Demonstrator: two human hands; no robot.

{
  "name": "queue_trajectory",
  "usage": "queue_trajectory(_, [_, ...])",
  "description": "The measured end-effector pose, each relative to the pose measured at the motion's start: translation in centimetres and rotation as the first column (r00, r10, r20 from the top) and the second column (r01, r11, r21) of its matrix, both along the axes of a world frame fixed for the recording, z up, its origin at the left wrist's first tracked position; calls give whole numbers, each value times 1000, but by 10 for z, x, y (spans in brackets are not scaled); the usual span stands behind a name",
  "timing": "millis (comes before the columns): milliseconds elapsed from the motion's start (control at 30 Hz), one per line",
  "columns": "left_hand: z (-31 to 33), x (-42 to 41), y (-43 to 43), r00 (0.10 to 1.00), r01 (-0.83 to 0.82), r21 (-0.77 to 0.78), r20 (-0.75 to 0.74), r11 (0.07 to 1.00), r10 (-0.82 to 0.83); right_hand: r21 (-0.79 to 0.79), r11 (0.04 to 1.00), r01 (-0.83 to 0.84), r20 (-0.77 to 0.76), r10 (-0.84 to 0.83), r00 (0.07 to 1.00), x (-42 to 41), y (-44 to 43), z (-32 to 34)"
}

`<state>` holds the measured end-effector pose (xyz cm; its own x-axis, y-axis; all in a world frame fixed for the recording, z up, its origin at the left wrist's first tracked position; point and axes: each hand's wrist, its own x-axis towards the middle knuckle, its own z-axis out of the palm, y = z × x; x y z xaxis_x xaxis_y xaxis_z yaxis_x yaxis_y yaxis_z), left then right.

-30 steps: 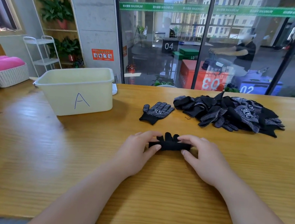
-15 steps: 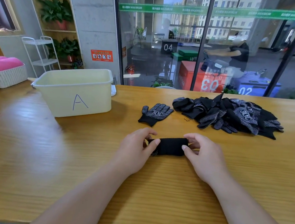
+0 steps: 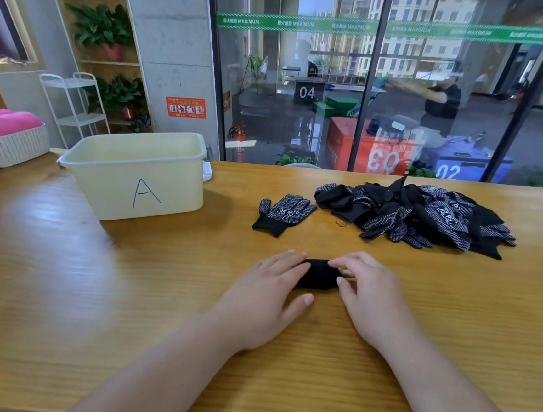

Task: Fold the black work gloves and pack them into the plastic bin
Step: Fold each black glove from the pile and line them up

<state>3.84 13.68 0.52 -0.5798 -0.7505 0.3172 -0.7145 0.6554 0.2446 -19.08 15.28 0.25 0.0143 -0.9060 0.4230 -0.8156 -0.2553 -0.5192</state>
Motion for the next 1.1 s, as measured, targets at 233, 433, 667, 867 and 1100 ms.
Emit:
queue_trajectory(233, [-4, 2, -1, 984, 12, 56, 178, 998, -21, 166, 985, -50, -191, 82, 978, 3, 7, 10])
queue_trajectory(433, [-3, 7, -3, 986, 30, 119, 160, 993, -49, 450, 891, -66, -431, 282, 857, 9, 16, 9])
queue_trajectory(667, [-1, 8, -1, 971, 6, 156, 237, 988, -44, 440, 897, -43, -464, 268, 844, 13, 19, 9])
queue_trajectory(867, [-5, 10, -4, 987, 1, 139, 160, 990, -23, 372, 925, -70, -372, 218, 902, 14, 14, 5])
queue_trajectory(1100, [0, 20, -11, 992, -91, 15, -89, 996, 92, 89, 993, -74, -93, 82, 992, 2, 6, 7])
